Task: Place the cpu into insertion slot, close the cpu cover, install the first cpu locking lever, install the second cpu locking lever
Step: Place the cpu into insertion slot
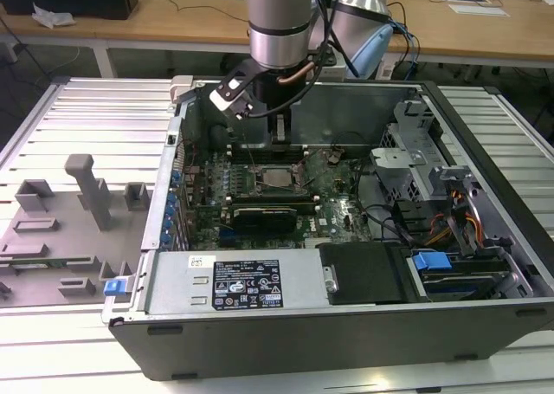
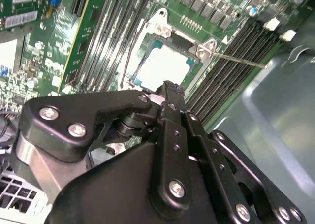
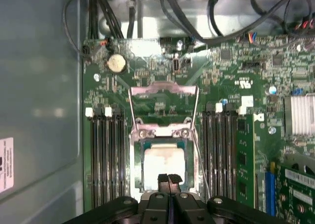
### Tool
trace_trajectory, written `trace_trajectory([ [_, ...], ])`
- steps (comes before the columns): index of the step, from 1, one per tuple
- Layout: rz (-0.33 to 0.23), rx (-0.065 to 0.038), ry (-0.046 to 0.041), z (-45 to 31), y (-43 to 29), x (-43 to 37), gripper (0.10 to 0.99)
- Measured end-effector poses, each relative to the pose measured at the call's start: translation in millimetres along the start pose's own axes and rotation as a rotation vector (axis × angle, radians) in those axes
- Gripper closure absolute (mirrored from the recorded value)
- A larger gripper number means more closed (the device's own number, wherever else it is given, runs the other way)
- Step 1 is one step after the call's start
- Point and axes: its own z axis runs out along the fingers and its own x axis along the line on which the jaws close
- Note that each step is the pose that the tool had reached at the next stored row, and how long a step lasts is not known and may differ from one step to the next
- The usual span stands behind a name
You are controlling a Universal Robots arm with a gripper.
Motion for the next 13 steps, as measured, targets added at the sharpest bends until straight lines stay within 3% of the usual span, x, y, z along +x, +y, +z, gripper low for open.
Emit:
trace_trajectory([
  [13,0.000,0.000,0.0002,-2.4,2.0,0.1,0.980],
])
